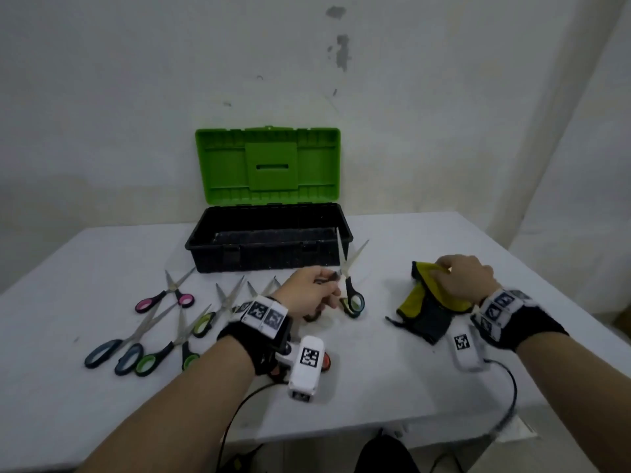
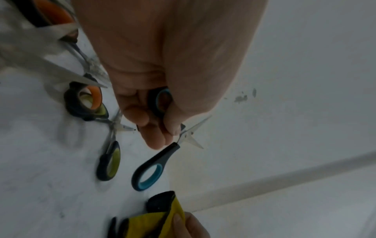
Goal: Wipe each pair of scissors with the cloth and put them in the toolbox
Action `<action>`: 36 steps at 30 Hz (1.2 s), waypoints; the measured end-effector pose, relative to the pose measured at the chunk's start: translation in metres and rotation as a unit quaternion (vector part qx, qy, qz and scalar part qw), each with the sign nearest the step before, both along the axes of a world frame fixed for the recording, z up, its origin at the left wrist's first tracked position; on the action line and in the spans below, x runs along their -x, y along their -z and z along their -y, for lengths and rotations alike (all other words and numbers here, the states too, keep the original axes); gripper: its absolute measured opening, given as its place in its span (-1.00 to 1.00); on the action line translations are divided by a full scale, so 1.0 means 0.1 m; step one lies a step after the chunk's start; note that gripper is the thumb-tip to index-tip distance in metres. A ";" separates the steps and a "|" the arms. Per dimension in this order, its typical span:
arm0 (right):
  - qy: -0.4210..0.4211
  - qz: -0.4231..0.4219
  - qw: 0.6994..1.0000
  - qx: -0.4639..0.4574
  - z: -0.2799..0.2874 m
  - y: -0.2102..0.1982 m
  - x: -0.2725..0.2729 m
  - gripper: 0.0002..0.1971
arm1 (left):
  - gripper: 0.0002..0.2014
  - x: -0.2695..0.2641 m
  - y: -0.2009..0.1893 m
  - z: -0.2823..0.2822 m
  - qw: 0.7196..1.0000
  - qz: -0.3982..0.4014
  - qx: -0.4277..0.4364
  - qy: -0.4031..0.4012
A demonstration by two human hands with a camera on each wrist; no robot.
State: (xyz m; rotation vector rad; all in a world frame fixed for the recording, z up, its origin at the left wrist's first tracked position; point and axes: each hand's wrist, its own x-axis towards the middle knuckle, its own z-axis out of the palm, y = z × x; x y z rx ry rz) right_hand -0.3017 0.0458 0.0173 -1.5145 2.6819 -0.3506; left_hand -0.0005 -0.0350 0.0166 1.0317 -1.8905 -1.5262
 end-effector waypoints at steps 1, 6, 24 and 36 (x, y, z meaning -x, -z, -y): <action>-0.017 0.019 0.999 0.042 0.01 -0.02 -0.04 -0.80 | -0.82 -0.01 0.01 0.03 0.999 -0.030 -0.027 0.002; -0.121 0.157 0.959 0.204 0.13 -0.12 -0.37 -0.78 | -0.87 -0.07 0.02 0.15 0.995 -0.061 -0.071 -0.027; -0.163 0.463 0.856 0.161 0.67 -0.53 -0.74 -0.78 | -0.80 0.19 -0.34 0.83 0.994 -0.091 -0.057 0.017; -0.165 0.348 0.883 0.267 0.46 -0.19 -1.00 -0.81 | -0.78 -0.13 0.04 0.57 0.997 -0.070 0.018 -0.001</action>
